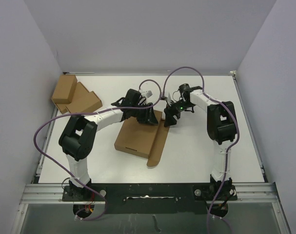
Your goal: Fold the paper box
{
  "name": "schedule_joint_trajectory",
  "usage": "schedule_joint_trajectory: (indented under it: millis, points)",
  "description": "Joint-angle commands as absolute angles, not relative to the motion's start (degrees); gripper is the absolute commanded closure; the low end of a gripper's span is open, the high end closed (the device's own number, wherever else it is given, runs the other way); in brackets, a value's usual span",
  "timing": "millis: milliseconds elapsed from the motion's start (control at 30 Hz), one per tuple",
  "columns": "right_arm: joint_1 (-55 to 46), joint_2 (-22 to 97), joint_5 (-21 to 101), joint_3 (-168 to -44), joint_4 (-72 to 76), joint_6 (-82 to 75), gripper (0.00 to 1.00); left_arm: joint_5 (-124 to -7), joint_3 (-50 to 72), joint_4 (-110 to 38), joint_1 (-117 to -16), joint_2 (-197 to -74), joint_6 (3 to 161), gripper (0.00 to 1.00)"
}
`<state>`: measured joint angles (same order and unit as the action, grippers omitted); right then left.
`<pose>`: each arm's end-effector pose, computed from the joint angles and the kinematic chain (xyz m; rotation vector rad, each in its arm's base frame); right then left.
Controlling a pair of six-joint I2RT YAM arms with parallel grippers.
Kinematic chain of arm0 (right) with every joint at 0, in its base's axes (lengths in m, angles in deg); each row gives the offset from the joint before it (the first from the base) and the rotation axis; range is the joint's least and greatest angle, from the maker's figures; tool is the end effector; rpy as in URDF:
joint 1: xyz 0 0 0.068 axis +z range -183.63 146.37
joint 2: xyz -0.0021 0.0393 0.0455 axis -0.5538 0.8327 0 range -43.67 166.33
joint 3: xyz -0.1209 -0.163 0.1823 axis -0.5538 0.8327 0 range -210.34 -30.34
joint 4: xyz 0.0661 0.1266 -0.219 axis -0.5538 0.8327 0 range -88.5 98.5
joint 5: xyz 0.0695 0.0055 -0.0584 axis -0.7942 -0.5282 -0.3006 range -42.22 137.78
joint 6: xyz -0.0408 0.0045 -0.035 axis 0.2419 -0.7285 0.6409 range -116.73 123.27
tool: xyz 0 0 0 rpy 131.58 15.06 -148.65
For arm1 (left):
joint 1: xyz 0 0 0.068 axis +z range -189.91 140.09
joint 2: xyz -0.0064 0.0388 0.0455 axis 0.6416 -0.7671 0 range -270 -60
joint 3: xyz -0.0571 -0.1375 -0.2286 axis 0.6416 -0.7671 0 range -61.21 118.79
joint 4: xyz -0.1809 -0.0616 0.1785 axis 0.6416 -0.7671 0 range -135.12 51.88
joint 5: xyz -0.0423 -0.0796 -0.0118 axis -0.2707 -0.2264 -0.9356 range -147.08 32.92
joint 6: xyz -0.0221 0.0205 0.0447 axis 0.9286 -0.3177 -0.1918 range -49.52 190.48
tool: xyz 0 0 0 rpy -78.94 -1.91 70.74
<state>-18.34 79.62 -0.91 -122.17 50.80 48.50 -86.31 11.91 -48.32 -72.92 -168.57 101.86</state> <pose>0.3989 0.1368 0.1612 -1.3763 2.1727 1.0698 0.3360 -0.2391 0.1954 0.3044 2.5216 -1.1057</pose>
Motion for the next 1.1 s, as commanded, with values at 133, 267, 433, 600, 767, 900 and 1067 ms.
schedule_joint_trajectory:
  millis: [133,267,433,600,767,900,1067]
  points:
    - [-21.7,65.8,-8.5,-120.7,56.9,51.5,0.24,-87.8,13.7,-46.4,-72.0,-170.1,102.0,0.64]
    - [-20.0,56.9,-10.5,-113.6,53.7,55.5,0.25,-88.5,14.5,-46.0,-71.9,-169.8,102.1,0.64]
    - [-9.3,40.7,-7.6,-89.5,38.6,63.3,0.29,-89.0,15.3,-45.6,-71.8,-169.4,102.2,0.64]
    - [1.0,32.0,3.0,-73.9,22.2,62.3,0.31,-89.5,15.0,-45.0,-71.7,-169.9,102.4,0.64]
    - [10.3,33.0,11.3,-69.6,17.2,60.7,0.37,-89.9,12.5,-43.1,-71.6,-169.7,103.3,0.64]
    - [15.3,34.4,15.4,-68.2,13.3,58.2,0.40,-89.9,11.9,-43.1,-71.4,-169.5,103.3,0.64]
    - [20.4,35.7,18.7,-67.3,12.4,58.7,0.44,-90.2,11.2,-42.4,-71.2,-169.4,103.3,0.64]
